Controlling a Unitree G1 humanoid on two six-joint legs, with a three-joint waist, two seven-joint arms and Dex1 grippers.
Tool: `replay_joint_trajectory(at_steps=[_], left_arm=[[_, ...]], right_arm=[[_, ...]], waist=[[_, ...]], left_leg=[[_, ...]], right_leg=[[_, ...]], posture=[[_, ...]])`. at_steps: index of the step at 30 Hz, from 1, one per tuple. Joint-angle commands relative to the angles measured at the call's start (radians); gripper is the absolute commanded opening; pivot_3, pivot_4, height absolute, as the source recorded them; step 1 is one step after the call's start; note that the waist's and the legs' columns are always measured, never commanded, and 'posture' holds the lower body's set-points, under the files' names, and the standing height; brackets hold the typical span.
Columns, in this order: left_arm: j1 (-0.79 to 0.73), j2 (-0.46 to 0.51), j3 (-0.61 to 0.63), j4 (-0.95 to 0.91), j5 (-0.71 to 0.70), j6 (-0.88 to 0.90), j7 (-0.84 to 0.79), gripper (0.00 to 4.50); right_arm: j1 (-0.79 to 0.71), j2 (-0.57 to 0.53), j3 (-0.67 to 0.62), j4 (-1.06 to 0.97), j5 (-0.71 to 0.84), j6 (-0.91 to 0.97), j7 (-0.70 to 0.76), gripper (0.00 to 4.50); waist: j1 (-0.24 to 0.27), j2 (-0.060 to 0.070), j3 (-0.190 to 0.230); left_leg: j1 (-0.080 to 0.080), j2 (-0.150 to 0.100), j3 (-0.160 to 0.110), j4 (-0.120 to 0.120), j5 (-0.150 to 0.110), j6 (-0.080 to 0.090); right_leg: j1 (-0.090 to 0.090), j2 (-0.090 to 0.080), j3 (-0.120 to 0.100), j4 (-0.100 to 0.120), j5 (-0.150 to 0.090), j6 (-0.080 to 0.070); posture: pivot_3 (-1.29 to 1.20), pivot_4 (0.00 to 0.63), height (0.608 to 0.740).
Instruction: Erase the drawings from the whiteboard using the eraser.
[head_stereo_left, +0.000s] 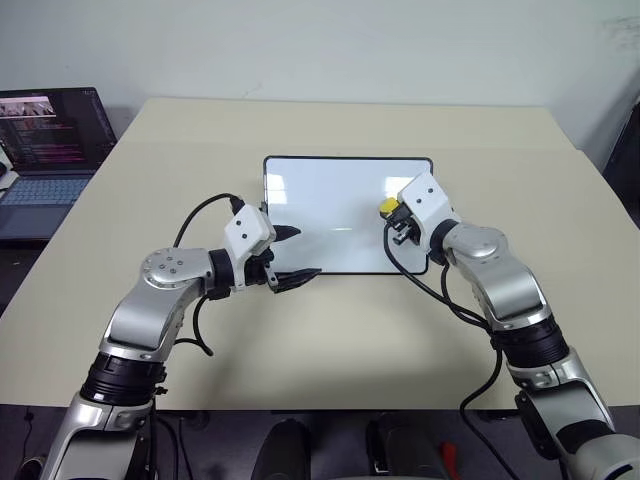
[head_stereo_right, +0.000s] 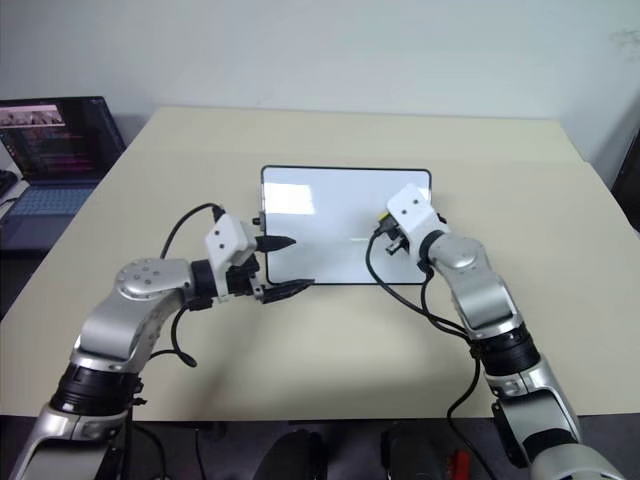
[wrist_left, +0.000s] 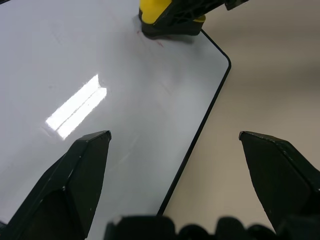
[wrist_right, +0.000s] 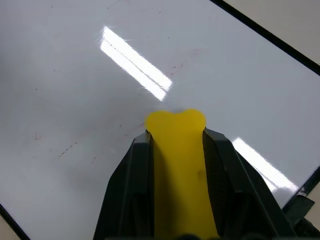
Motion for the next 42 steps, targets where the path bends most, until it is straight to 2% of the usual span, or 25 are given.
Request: replay_joint_trajectory(at_steps=[1,5,10,13,23,25,31,42], left_arm=[[-0.020,-0.004,0.009,-0.016,-0.010,-0.011,-0.011,4.50],[-0.023,-0.004,0.010,-0.015,-0.009,-0.010,-0.013,4.50],[-0.018,-0.004,0.014,-0.020,-0.009,-0.006,-0.013,4.50],[-0.015,-0.004,0.015,-0.026,-0.010,-0.002,-0.011,4.50],[0.000,-0.004,0.019,-0.043,-0.016,0.007,-0.007,4.50],[-0.001,-0.004,0.019,-0.044,-0.017,0.008,-0.008,4.50],[0.003,-0.002,0.020,-0.044,-0.018,0.008,-0.015,4.50],[-0.015,-0.019,0.008,-0.019,-0.015,0.000,-0.026,4.50]], right_arm=[[0.019,-0.023,0.063,-0.016,0.000,0.010,0.082,1.01],[0.038,-0.031,0.097,-0.017,-0.015,0.007,0.116,1.01],[-0.033,-0.006,0.041,0.099,-0.099,-0.114,-0.039,1.01],[-0.051,-0.002,0.029,0.133,-0.116,-0.156,-0.071,1.01],[0.023,-0.019,0.137,0.076,-0.109,-0.073,0.125,1.01],[0.036,-0.019,0.138,0.073,-0.119,-0.078,0.122,1.01],[-0.020,-0.011,0.070,0.149,-0.174,-0.169,-0.017,1.01],[0.068,-0.078,0.139,0.057,-0.162,-0.082,0.155,1.00]], waist=[[-0.001,0.000,0.000],[-0.003,0.000,0.000],[-0.004,0.000,0.000],[-0.003,0.000,0.000],[-0.005,-0.001,-0.001],[-0.003,-0.001,-0.001],[-0.003,-0.001,-0.001],[-0.001,-0.002,-0.002]], left_leg=[[0.000,0.000,0.000,0.000,0.000,0.000],[0.001,0.000,0.000,0.001,0.000,0.000],[0.002,0.000,0.000,0.002,0.000,0.000],[0.003,0.000,0.000,0.003,0.001,0.000],[0.004,0.001,0.000,0.003,0.001,0.001],[0.004,0.001,-0.001,0.003,0.001,0.001],[0.005,0.001,0.000,0.004,0.002,0.002],[0.005,0.001,0.000,0.003,0.002,0.002]], right_leg=[[0.000,0.000,0.000,0.000,0.000,0.000],[0.001,0.000,0.000,0.001,0.000,0.000],[0.002,0.001,0.001,0.002,0.000,0.001],[0.002,0.001,0.001,0.002,0.001,0.002],[0.003,0.001,0.001,0.002,0.002,0.000],[0.004,0.001,0.000,0.002,0.001,0.001],[0.005,0.001,0.001,0.002,0.001,0.003],[0.005,0.000,0.000,0.001,0.002,0.003]], posture=[[0.00,0.150,0.740],[0.00,0.150,0.740],[0.00,0.150,0.740],[0.00,0.150,0.740],[0.00,0.150,0.740],[0.00,0.150,0.740],[0.00,0.150,0.740],[0.00,0.150,0.740]])
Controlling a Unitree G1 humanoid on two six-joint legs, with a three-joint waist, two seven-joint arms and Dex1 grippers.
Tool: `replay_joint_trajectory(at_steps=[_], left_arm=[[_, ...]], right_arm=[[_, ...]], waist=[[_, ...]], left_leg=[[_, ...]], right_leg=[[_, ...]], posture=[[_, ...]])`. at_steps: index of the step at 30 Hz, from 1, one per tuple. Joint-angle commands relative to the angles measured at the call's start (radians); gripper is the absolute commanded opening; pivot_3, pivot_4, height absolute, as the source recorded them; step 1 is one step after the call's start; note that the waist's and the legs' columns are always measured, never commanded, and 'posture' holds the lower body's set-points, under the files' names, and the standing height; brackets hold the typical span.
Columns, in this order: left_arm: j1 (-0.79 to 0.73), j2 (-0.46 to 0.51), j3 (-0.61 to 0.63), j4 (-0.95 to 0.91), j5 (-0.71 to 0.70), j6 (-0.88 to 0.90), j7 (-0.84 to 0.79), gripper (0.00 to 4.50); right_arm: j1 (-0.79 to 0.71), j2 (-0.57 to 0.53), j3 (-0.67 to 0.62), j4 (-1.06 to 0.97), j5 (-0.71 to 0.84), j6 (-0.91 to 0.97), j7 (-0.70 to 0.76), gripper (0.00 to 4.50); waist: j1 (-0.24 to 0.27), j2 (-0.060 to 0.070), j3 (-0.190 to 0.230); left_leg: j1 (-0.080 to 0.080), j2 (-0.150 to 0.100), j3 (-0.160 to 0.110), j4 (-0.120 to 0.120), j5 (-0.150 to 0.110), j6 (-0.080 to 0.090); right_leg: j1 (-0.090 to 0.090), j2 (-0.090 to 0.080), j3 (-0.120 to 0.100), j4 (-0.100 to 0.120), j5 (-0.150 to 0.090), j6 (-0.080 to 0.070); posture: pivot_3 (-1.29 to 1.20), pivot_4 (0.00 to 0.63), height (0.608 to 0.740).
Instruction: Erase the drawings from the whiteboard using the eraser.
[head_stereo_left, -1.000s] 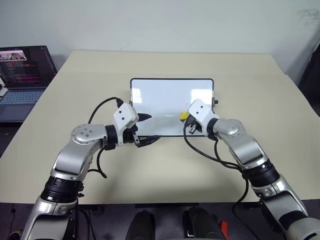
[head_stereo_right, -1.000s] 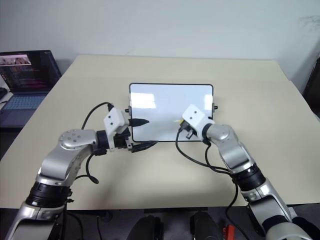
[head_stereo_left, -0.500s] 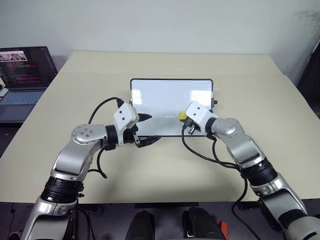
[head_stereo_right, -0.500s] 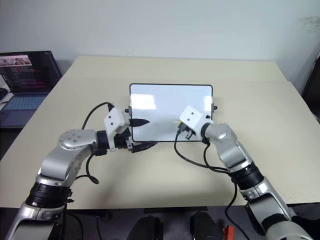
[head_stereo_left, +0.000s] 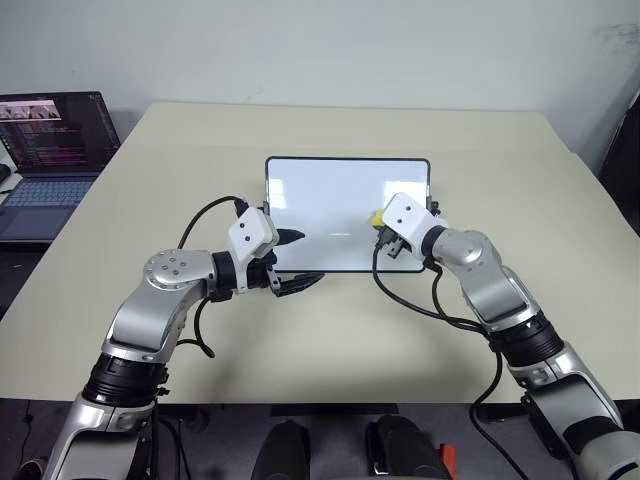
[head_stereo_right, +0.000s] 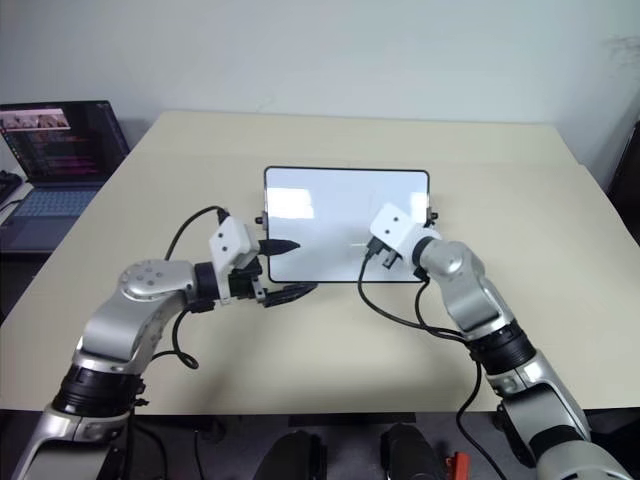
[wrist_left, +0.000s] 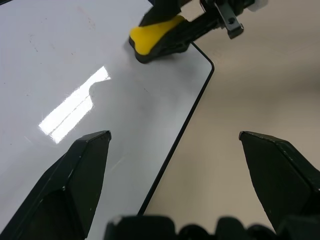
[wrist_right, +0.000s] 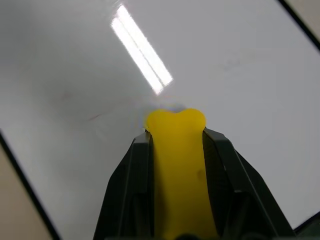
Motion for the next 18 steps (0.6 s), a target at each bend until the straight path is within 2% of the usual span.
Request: replay_joint_trajectory(at_steps=[1,6,9,14,18], left_arm=[[-0.019,-0.010,0.009,-0.007,-0.012,-0.017,-0.006,4.50],[-0.023,-0.013,0.009,-0.005,-0.010,-0.015,-0.010,4.50],[-0.022,-0.013,0.011,-0.008,-0.012,-0.012,-0.010,4.50],[-0.019,-0.014,0.012,-0.014,-0.013,-0.007,-0.009,4.50],[-0.017,-0.014,0.014,-0.019,-0.014,-0.004,-0.005,4.50]], right_arm=[[0.037,-0.015,0.020,-0.002,-0.011,0.049,0.033,1.00],[-0.029,0.015,-0.057,0.065,-0.048,-0.025,-0.108,1.00],[-0.052,0.023,-0.074,0.092,-0.048,-0.054,-0.142,1.00],[-0.040,0.029,-0.050,0.095,-0.042,-0.031,-0.092,1.00],[0.009,-0.009,0.017,0.049,-0.032,0.032,0.037,1.00]], waist=[[0.000,0.000,0.000],[-0.003,0.000,0.000],[-0.002,0.000,0.000],[-0.002,0.000,0.000],[-0.003,0.000,0.000]], left_leg=[[0.000,0.000,0.000,0.000,0.000,0.000],[0.001,0.001,0.000,0.000,0.000,0.000],[0.001,0.001,0.000,0.000,0.001,0.001],[0.000,0.000,0.001,0.000,0.001,0.001],[0.001,0.001,0.001,-0.001,0.001,0.001]], right_leg=[[0.000,0.000,0.000,0.000,0.000,0.000],[0.000,0.000,0.001,0.001,0.000,0.000],[0.000,0.000,0.000,0.001,0.001,0.000],[0.000,0.000,0.001,0.000,0.001,-0.001],[0.000,0.000,0.001,0.000,0.001,-0.001]], posture=[[0.00,0.150,0.740],[0.00,0.150,0.740],[0.00,0.150,0.740],[0.00,0.150,0.740],[0.00,0.150,0.740]])
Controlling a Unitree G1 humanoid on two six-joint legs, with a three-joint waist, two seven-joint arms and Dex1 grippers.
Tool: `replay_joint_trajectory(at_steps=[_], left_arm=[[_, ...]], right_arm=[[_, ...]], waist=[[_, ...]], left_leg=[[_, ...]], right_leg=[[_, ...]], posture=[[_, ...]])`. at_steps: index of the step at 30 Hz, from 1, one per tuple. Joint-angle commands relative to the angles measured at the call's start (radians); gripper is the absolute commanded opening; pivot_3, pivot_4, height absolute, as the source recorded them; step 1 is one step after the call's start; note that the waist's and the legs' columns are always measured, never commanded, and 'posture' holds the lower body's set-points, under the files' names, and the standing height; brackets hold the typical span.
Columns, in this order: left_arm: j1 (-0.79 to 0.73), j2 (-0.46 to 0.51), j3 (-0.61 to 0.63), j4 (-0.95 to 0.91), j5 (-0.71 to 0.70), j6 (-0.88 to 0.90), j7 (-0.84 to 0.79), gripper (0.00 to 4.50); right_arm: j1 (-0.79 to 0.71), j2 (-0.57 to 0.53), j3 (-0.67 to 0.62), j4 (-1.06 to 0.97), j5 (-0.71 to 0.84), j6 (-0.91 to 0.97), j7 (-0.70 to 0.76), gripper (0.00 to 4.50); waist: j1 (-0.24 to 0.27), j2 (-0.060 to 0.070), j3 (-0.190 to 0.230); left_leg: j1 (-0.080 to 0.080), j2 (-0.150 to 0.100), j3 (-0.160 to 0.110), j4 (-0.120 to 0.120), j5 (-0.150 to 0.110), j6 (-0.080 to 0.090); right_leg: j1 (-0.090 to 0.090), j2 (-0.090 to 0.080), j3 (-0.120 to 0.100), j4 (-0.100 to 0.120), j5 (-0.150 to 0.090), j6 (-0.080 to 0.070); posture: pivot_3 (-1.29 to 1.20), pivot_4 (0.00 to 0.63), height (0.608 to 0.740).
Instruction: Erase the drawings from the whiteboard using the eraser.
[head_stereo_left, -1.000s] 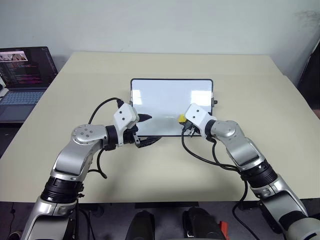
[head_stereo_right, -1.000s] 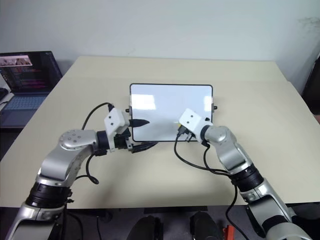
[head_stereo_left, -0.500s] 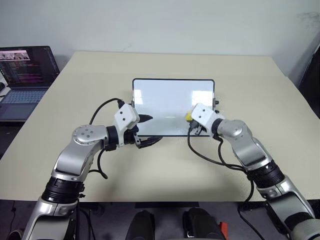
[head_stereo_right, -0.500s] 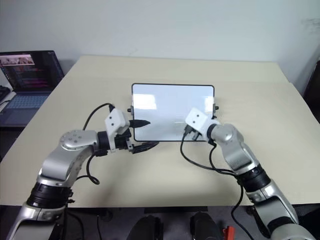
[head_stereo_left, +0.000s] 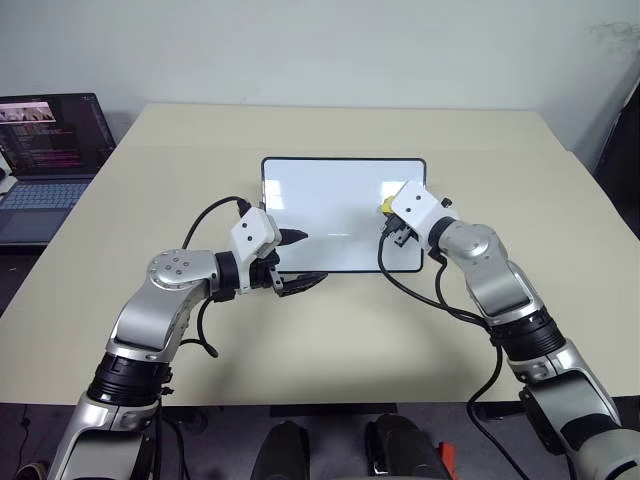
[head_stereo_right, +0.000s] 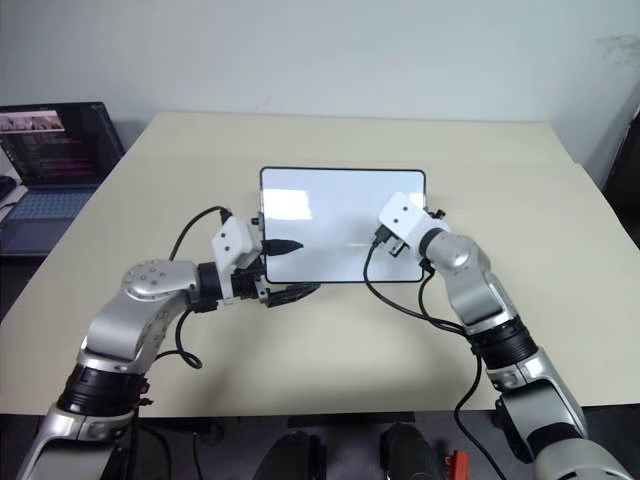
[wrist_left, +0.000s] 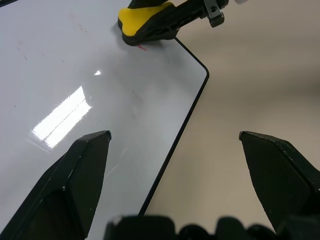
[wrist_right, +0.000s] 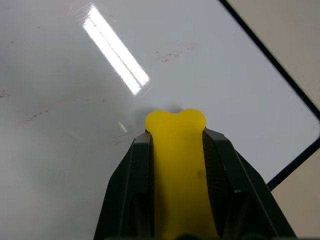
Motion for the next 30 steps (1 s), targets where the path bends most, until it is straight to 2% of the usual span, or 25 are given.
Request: replay_joint_trajectory(at_steps=[1,10,13,17,21,30], left_arm=[[-0.012,0.000,0.016,-0.023,-0.014,-0.005,0.000,4.50],[-0.010,-0.001,0.015,-0.025,-0.017,-0.001,0.001,4.50],[-0.009,-0.002,0.015,-0.027,-0.017,0.000,0.002,4.50],[-0.007,-0.001,0.016,-0.027,-0.017,0.000,0.002,4.50],[-0.009,0.001,0.018,-0.021,-0.016,-0.002,0.001,4.50],[-0.012,0.002,0.016,-0.020,-0.016,-0.001,-0.003,4.50]], right_arm=[[0.055,-0.031,0.066,-0.005,-0.012,0.066,0.092,1.00],[-0.038,0.003,-0.030,0.078,-0.047,-0.046,-0.096,1.00],[-0.028,-0.005,-0.016,0.084,-0.048,-0.032,-0.063,1.00],[0.032,-0.046,0.037,0.042,-0.036,0.040,0.070,1.00],[0.066,-0.071,0.052,0.000,-0.038,0.077,0.136,1.00],[-0.042,0.002,-0.037,0.065,-0.068,-0.034,-0.046,1.00]], waist=[[0.000,0.000,0.000],[0.000,0.000,0.000],[0.001,0.000,0.000],[0.001,0.000,0.000],[0.000,-0.001,-0.001],[-0.004,-0.001,-0.001]], left_leg=[[0.000,0.000,0.000,0.000,0.000,0.000],[0.002,0.000,0.000,0.000,0.001,0.001],[0.000,0.000,0.000,0.000,0.001,0.001],[0.000,0.000,0.000,0.000,0.001,0.001],[0.001,0.000,0.000,0.000,0.001,0.002],[0.003,0.001,0.000,0.000,0.002,0.002]], right_leg=[[0.000,0.000,0.000,0.000,0.000,0.000],[0.001,0.000,0.000,0.001,0.002,0.000],[0.000,0.000,0.000,0.000,0.001,0.000],[0.000,0.000,0.000,-0.001,0.001,0.000],[0.001,0.000,0.000,0.000,0.001,0.000],[0.001,0.001,0.001,0.001,0.002,0.000]], posture=[[0.00,0.150,0.740],[0.00,0.150,0.740],[0.00,0.150,0.740],[0.00,0.150,0.740],[0.00,0.150,0.740],[0.00,0.150,0.740]])
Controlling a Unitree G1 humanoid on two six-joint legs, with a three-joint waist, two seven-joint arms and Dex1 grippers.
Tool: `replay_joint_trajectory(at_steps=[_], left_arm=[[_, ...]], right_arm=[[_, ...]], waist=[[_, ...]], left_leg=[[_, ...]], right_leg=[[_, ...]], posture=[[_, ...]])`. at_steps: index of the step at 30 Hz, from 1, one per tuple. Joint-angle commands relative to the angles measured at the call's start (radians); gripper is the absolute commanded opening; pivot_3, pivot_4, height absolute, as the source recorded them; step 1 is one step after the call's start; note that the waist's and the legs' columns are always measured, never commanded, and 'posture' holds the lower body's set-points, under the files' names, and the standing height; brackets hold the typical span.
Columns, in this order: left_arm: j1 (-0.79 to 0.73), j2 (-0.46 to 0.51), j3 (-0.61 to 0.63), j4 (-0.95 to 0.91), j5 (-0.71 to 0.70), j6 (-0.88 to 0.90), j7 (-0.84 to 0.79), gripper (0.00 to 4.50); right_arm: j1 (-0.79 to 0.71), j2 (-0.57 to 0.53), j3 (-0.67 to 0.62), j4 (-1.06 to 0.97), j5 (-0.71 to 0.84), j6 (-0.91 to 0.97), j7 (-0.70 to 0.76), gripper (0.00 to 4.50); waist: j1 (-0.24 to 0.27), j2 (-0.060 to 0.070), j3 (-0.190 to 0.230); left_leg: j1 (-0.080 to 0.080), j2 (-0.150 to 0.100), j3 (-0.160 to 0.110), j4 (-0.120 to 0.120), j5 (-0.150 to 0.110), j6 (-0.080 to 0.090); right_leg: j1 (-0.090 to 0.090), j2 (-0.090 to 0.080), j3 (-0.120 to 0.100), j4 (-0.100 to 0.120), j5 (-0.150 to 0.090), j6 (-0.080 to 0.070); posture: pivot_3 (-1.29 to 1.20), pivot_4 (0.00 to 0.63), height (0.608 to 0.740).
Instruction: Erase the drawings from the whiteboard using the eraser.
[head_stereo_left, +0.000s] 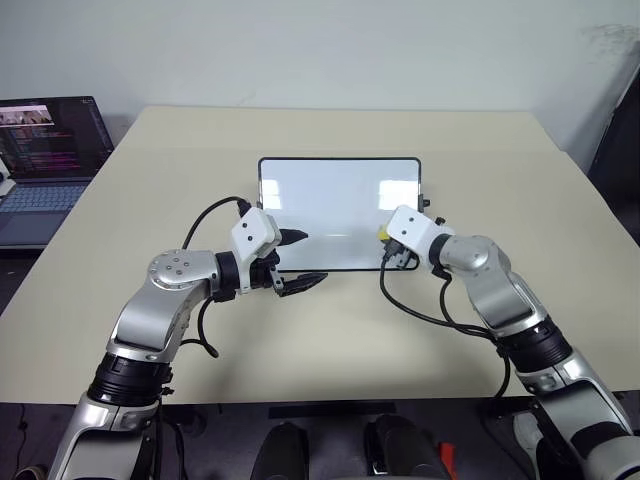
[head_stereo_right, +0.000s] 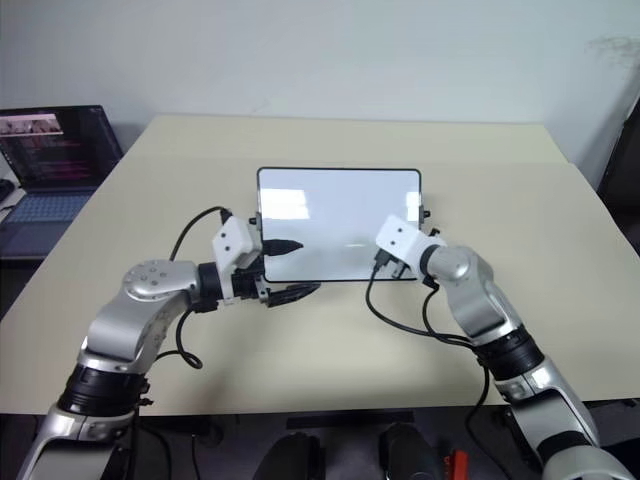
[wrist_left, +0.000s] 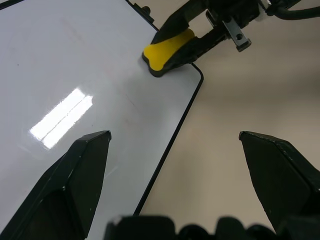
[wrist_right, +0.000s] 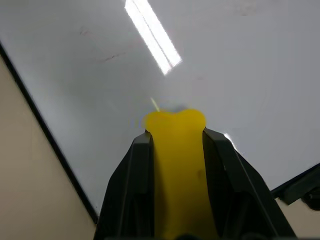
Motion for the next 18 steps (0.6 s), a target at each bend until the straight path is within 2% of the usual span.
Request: replay_joint_trajectory(at_steps=[1,4,8,10,14,18], left_arm=[[-0.013,0.004,0.016,-0.019,-0.015,-0.004,-0.006,4.50],[-0.012,0.003,0.017,-0.020,-0.015,-0.003,-0.004,4.50],[-0.006,0.010,0.026,-0.019,-0.013,-0.004,0.000,4.50],[-0.011,0.017,0.034,-0.009,-0.010,-0.007,0.002,4.50],[-0.011,0.030,0.039,-0.003,-0.008,-0.008,-0.002,4.50],[-0.007,0.036,0.038,-0.007,-0.012,-0.007,-0.002,4.50]], right_arm=[[-0.043,0.002,-0.049,0.053,-0.024,-0.026,-0.069,1.00],[-0.034,-0.001,-0.030,0.055,-0.011,-0.013,-0.032,1.00],[0.016,-0.009,0.033,-0.021,0.036,0.060,0.118,1.00],[0.021,-0.008,0.057,-0.039,0.030,0.065,0.149,1.00],[-0.021,0.018,0.064,0.004,-0.011,0.006,0.091,1.00],[-0.121,0.057,0.024,0.110,-0.078,-0.134,-0.101,1.00]], waist=[[0.003,0.000,0.000],[0.005,0.000,0.000],[0.004,0.000,0.000],[0.003,0.000,0.000],[0.002,0.000,0.000],[0.000,0.001,0.001]], left_leg=[[-0.001,0.000,0.000,0.000,0.000,0.000],[-0.003,0.000,0.000,0.000,0.000,0.000],[-0.003,-0.001,0.001,0.000,0.000,0.000],[-0.003,0.000,0.000,-0.001,0.000,0.000],[-0.002,0.000,-0.001,-0.001,0.000,0.000],[-0.002,0.000,0.000,0.000,0.000,0.000]], right_leg=[[0.000,0.000,0.000,0.000,0.000,0.000],[-0.001,0.000,-0.001,-0.001,0.000,-0.001],[-0.001,-0.001,0.000,-0.002,-0.001,0.000],[-0.001,-0.001,-0.001,-0.002,-0.001,0.000],[-0.001,-0.001,-0.001,-0.001,-0.001,0.000],[-0.001,0.000,-0.001,0.000,0.000,0.000]], posture=[[0.00,0.150,0.740],[0.00,0.150,0.740],[0.00,0.150,0.740],[0.00,0.150,0.740],[0.00,0.150,0.740],[0.00,0.150,0.740]])
